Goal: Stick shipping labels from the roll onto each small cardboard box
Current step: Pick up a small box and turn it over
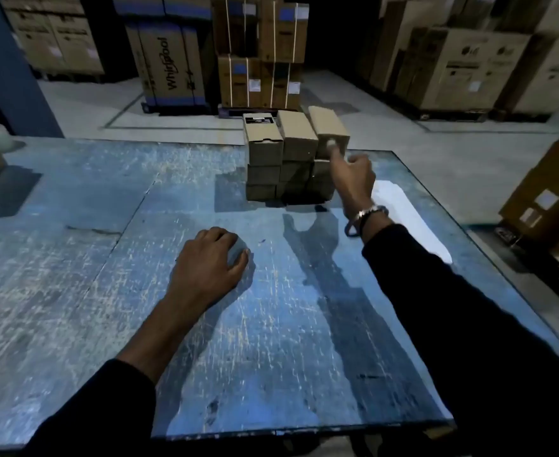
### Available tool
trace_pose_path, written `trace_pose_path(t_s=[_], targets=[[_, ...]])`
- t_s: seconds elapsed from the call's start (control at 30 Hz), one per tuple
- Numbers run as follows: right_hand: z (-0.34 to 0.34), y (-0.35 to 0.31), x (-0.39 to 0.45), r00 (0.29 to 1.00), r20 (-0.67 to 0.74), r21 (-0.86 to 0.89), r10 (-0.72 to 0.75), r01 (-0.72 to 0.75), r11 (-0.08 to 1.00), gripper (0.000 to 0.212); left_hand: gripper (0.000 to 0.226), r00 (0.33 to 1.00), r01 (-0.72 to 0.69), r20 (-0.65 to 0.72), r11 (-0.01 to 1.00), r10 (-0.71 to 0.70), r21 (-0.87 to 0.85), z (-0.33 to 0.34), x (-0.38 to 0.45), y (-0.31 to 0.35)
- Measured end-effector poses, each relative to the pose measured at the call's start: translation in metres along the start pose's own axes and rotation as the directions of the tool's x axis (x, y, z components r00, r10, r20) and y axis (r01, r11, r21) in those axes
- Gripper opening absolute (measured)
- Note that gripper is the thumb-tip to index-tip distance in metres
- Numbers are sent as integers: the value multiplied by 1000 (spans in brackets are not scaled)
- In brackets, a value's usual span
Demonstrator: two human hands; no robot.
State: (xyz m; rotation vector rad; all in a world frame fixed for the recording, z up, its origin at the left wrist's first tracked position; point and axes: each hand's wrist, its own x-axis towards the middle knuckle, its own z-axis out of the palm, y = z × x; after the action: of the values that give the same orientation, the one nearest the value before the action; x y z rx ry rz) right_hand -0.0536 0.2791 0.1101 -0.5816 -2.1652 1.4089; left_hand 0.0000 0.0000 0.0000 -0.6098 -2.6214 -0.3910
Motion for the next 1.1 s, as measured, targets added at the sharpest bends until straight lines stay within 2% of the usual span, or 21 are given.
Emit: trace_pose_path(t_s=[0.07, 0.17, 0.2, 0.27, 0.33, 0.4, 0.47, 0.53, 0.63, 0.7, 0.77, 0.87, 0.97, 1.03, 1.1], targets=[[5, -14, 17, 994, 43, 112, 96, -100, 989, 66, 36, 1000, 20, 1, 999, -20, -30, 0, 2, -4], [16, -21, 33, 978, 109, 142, 177, -191, 971, 82, 33, 1000, 21, -5, 999, -21, -39, 1, 1, -5], [18, -21, 34, 976, 113, 149, 185, -201, 968, 82, 33, 1000, 19, -7, 999, -19, -42, 2, 1, -4], [19, -18, 42, 975, 93, 186, 201, -215, 959, 69, 33, 999, 13, -37, 999, -14, -40, 3, 2, -6], [15, -17, 50, 967, 100, 256, 235, -253, 933, 68, 34, 999, 15, -31, 999, -16, -35, 3, 1, -6], [8, -17, 53, 954, 122, 362, 275, -300, 882, 69, 36, 1000, 12, -24, 999, -12, -34, 3, 2, -6], [-1, -19, 47, 946, 136, 476, 293, -322, 819, 56, 36, 1000, 21, -13, 999, -21, -35, 2, 2, -5], [-14, -22, 33, 935, 170, 561, 311, -352, 750, 41, 35, 1000, 26, -15, 999, -27, -43, 1, 1, -4], [-34, -18, 1, 927, 221, 659, 304, -371, 654, 42, 34, 999, 43, 4, 997, -42, -66, 0, 1, -3], [-43, -10, -34, 934, 236, 691, 268, -355, 630, 38, 33, 998, 54, 13, 994, -53, -95, -1, 0, -3], [-49, 2, -73, 945, 234, 691, 226, -326, 645, 30, 35, 997, 80, 25, 988, -78, -134, -2, 0, -3], [-56, 24, -135, 945, 278, 668, 173, -319, 672, 51, 52, 995, 98, 8, 966, -99, -239, -5, -1, 3], [-57, 40, -182, 922, 343, 532, 178, -347, 772, 52, 59, 994, 71, -53, 930, -96, -361, -11, -4, 17], [-53, 47, -199, 915, 349, 433, 201, -348, 832, 46, 59, 988, 115, -22, 841, -150, -529, -15, -6, 30], [-51, 53, -204, 920, 338, 368, 197, -322, 872, 41, 63, 972, 204, 67, 660, -227, -723, -18, -6, 39]])
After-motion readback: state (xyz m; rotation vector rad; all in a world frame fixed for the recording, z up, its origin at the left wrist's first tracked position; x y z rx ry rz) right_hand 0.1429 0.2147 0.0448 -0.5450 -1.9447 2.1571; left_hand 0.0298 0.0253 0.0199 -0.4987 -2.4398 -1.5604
